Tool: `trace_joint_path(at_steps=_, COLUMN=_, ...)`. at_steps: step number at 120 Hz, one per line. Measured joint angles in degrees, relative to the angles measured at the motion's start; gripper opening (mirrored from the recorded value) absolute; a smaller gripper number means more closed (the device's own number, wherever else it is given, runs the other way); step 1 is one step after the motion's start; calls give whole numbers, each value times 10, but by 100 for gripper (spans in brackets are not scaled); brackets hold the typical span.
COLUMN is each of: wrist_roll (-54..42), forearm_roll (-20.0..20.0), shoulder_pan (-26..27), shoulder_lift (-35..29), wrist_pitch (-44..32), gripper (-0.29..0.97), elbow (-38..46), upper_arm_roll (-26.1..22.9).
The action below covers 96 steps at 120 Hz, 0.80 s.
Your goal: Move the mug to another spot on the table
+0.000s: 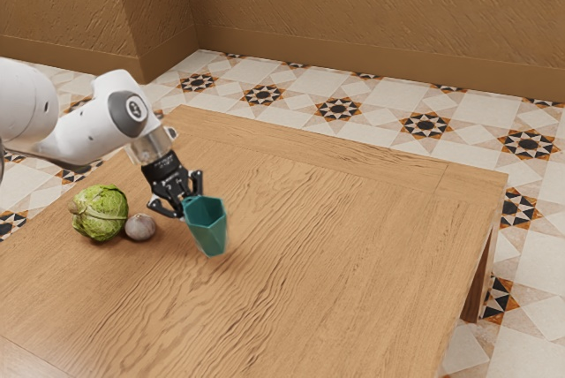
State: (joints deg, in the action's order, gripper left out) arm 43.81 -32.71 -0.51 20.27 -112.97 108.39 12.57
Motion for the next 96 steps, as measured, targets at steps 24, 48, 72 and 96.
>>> trace_joint_path(at_steps=24, wrist_roll=-15, forearm_roll=-3, shoulder_pan=-10, shoulder_lift=17, wrist_pitch=3, gripper=-7, elbow=-7, upper_arm_roll=0)
trace_joint_path(at_steps=48, wrist_roll=-30, forearm_roll=-20, shoulder_pan=-12, shoulder_lift=21, wrist_pitch=-3, gripper=30, elbow=-7, upper_arm_roll=-1)
trace_joint_path(at_steps=72, wrist_roll=-42, forearm_roll=-26, shoulder_pan=-12, shoulder_lift=24, wrist_pitch=-6, gripper=53, elbow=-7, upper_arm_roll=-1)
trace_joint_path(at_steps=96, wrist_roll=-67, forearm_roll=-14, shoulder_pan=-11, shoulder_lift=28, wrist_pitch=-35, gripper=62, elbow=-7, upper_arm_roll=-1)
